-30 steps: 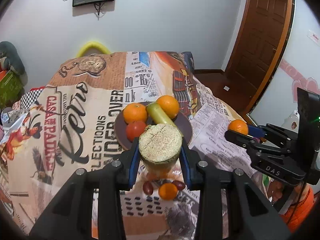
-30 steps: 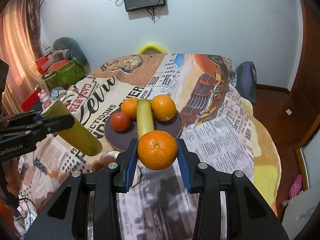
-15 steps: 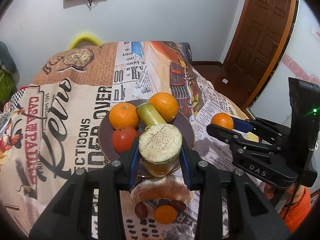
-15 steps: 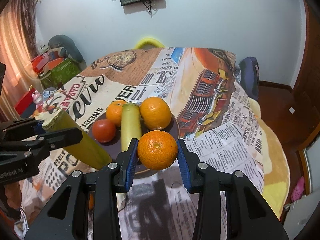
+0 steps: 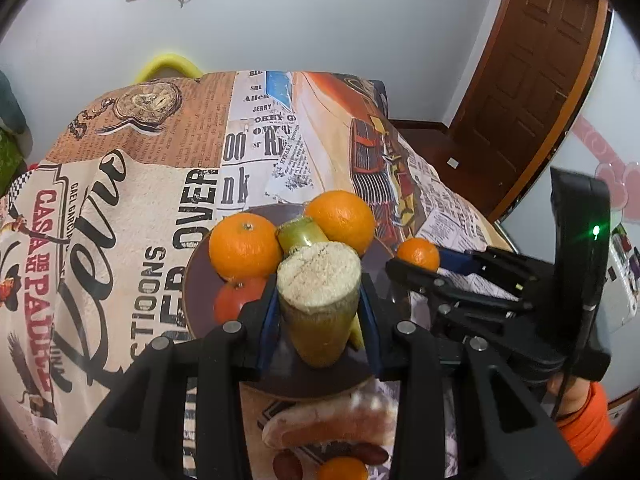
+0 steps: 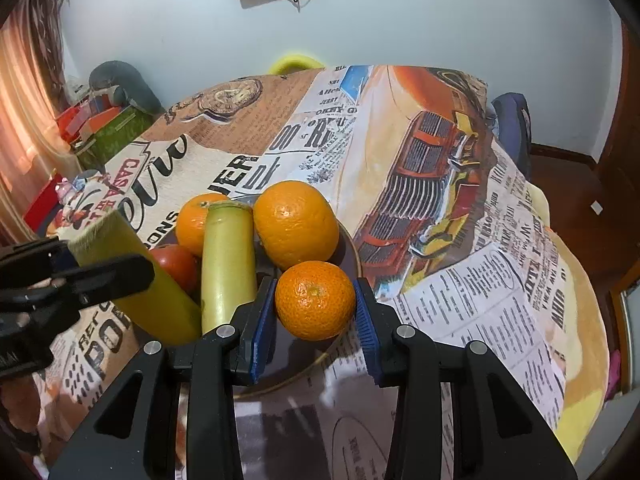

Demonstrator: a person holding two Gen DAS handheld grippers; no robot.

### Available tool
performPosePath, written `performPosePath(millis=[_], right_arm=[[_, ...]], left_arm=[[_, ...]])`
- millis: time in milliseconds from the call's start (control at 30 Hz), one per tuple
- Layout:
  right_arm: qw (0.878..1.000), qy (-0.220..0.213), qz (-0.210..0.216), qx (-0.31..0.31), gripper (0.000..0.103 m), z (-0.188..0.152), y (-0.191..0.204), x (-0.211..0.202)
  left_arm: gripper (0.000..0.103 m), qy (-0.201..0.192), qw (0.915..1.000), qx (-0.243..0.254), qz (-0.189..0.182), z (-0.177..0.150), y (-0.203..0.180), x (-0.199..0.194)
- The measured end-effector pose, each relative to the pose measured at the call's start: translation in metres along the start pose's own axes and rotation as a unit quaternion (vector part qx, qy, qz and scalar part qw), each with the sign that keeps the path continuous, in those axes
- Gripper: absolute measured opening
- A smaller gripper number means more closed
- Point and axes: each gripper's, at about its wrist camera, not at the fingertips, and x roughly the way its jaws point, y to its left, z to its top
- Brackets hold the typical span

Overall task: Organize fruits
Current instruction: 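Lower the banana with the left tool while the right tool lowers the mandarin onto the plate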

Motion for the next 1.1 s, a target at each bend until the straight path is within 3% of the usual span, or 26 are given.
performPosePath(millis=[333, 367, 433, 500, 600, 1100], right_arm=[[1.0, 0.005, -0.002, -0.008, 0.035, 0.005, -0.003, 0.012], [1.0, 0.007, -0.002, -0.009, 0.035, 0.005, -0.003, 0.013], [1.0, 0.014, -0.001, -0.01, 0.035, 0.006, -0.002, 0.015], [1.0, 0.015, 0.002, -0.01, 0.038, 0.006, -0.002, 0.014], [1.0, 0.007, 0.0, -0.011, 0.045, 0.006, -0.001, 0.007], [1.0, -0.016, -0.008, -0.024, 0.045, -0.013, 0.018, -0.054]], left_arm=[[0.04, -0.001, 0.9996, -0.009, 0.028, 0.016, 0.01, 0.017], [0.043, -0.001, 0.9994, -0.007, 0.034, 0.017, 0.011, 0.019], [0.059, 0.0, 0.9992, -0.011, 0.038, 0.016, 0.012, 0.02], [0.066, -0.006, 0.9989, -0.021, 0.042, 0.014, 0.015, 0.018], [0.066, -0.006, 0.9988, -0.019, 0.046, 0.012, 0.013, 0.016], [0.066, -0.017, 0.9976, 0.005, 0.067, -0.019, 0.004, -0.045]])
